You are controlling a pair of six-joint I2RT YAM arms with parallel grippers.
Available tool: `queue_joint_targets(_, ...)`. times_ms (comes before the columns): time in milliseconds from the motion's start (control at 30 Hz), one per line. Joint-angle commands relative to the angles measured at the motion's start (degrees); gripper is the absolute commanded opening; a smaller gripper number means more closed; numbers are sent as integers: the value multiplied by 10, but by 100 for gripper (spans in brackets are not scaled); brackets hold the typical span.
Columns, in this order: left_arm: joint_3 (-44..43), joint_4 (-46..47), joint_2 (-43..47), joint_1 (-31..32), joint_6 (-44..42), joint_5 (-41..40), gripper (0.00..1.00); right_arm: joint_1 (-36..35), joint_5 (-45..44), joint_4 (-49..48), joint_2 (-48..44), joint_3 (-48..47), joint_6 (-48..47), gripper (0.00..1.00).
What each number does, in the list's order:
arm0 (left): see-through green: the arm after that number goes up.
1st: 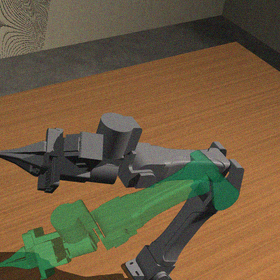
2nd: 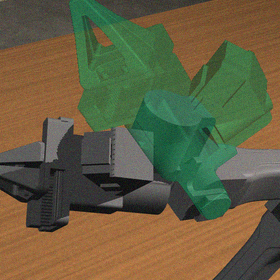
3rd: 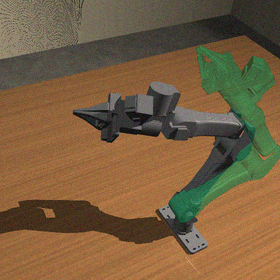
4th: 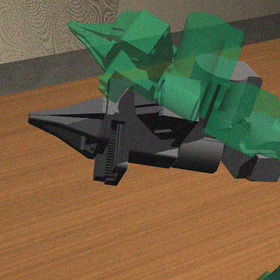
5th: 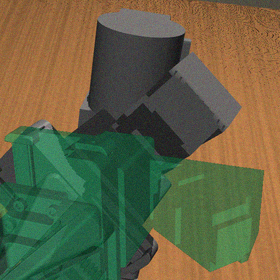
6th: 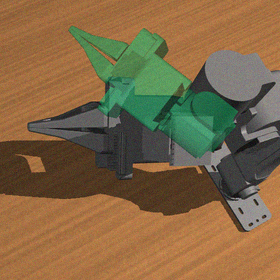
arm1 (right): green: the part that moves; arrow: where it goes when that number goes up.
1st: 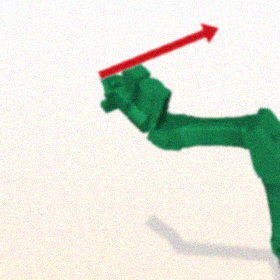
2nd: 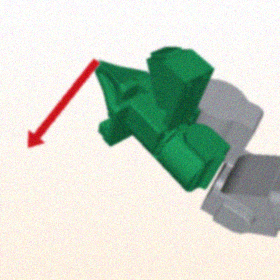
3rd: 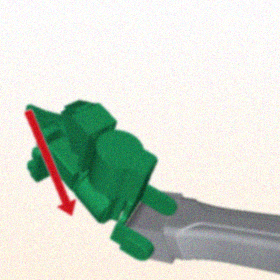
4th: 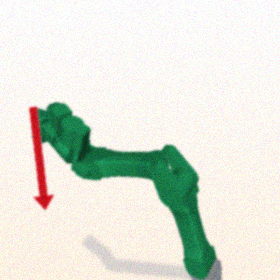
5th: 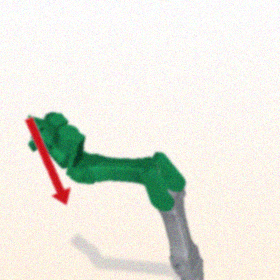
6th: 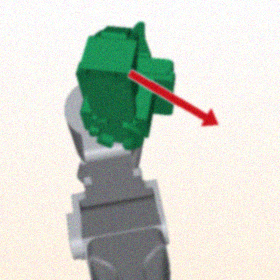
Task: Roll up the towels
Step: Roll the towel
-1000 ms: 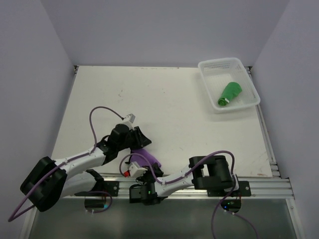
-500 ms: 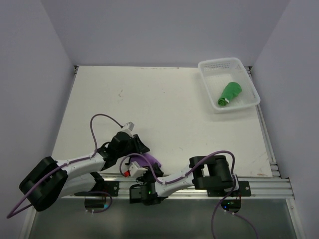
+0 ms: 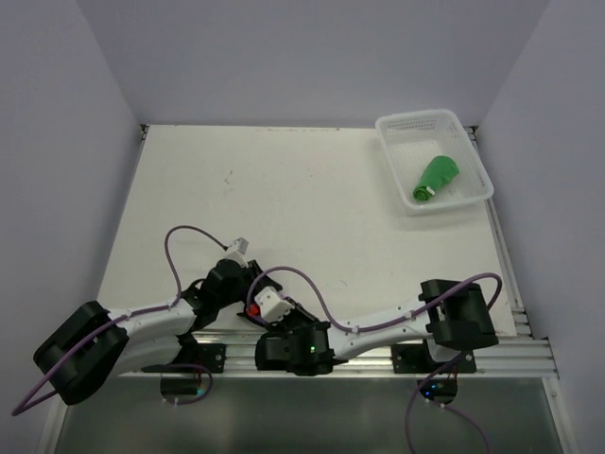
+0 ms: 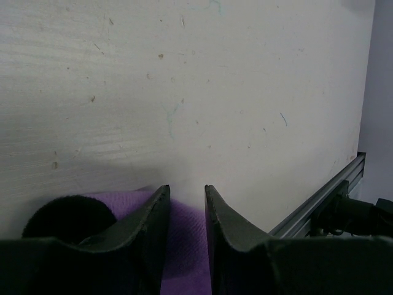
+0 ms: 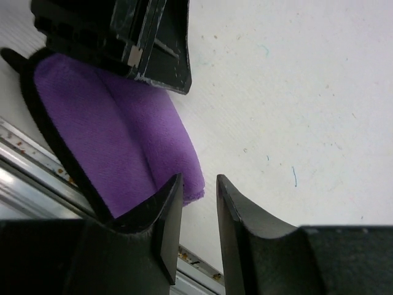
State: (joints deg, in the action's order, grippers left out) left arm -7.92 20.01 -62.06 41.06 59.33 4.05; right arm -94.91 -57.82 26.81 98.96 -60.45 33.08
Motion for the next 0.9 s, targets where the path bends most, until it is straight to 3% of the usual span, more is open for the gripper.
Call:
queue_joint_targets(0, 17, -25, -18, 3, -5, -26, 34, 8, 29, -35, -69, 22, -1, 33)
queue_joint_targets(100, 17, -24, -21, 3, -9, -30, 33, 30, 116, -83, -135, 63, -13, 35)
queue_joint_targets(267, 28, -23, -17, 3, -9, -34, 33, 134, 402, -200, -223, 146, 11, 37)
queue_joint_targets(467, 36, -24, -10, 4, -7, -36, 33, 264, 559, -252, -225, 197, 71, 41)
queue_joint_targets(700, 37, -23, -11, 4, -8, -35, 33, 304, 633, -303, -165, 212, 105, 41)
queue_joint_targets(867, 40, -25, -4, 4, -8, -35, 33, 304, 625, -303, -120, 227, 105, 41)
